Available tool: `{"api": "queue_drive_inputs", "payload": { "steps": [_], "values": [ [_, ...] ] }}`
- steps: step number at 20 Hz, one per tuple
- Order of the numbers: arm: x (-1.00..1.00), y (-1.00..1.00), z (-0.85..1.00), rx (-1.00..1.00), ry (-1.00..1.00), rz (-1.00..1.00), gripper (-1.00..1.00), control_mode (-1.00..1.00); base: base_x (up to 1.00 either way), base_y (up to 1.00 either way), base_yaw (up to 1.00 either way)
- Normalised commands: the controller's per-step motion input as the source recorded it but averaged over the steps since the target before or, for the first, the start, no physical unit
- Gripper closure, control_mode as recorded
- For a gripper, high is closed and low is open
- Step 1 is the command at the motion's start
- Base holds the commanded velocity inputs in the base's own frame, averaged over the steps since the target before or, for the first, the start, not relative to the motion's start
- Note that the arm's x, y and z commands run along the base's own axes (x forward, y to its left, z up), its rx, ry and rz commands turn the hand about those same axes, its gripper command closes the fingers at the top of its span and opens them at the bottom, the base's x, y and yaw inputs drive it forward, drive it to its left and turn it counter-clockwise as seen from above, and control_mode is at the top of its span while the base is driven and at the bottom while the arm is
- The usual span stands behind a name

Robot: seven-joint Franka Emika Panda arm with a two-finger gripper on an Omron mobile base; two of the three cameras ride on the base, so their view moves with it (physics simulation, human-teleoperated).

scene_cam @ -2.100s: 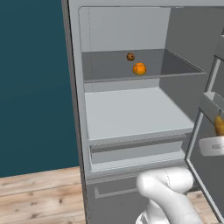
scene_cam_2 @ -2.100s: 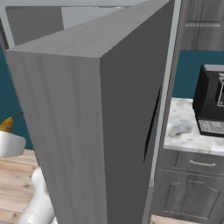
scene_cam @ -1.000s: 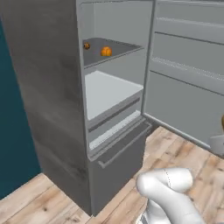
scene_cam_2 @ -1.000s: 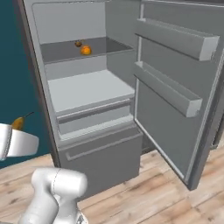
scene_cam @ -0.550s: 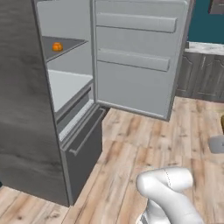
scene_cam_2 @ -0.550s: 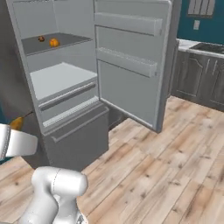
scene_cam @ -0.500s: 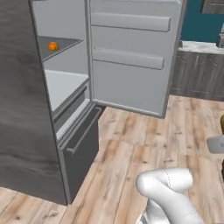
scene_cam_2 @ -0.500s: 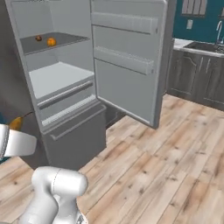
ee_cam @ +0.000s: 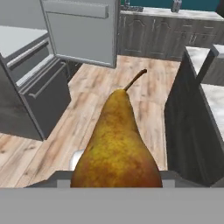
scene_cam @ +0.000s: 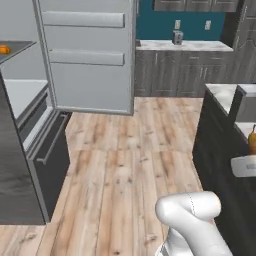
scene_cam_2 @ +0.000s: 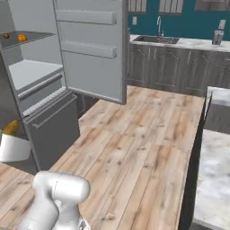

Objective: Pick up the pear and orange from the fridge and place one fruit on each plate on the dining counter.

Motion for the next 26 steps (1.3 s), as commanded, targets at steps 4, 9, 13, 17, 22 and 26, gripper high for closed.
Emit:
{"api": "queue_drive_inputs", "payload": {
  "steps": [4, 9, 13, 17, 22, 26],
  "values": [
    [0.0, 0.0, 0.0, 0.0, 0.0, 0.0, 1.0, 1.0, -0.7, -0.67, -0.32],
    [0.0, 0.0, 0.0, 0.0, 0.0, 0.0, 1.0, 1.0, -0.73, -0.74, -0.29],
    [0.0, 0.0, 0.0, 0.0, 0.0, 0.0, 1.0, 1.0, -0.39, -0.89, -0.24],
    [0.0, 0.0, 0.0, 0.0, 0.0, 0.0, 1.0, 1.0, -0.31, -0.99, -0.22],
    [0.0, 0.0, 0.0, 0.0, 0.0, 0.0, 1.0, 1.0, -0.14, -1.0, -0.21],
    [0.0, 0.0, 0.0, 0.0, 0.0, 0.0, 1.0, 1.0, 0.0, -1.0, -0.12]
  ]
}}
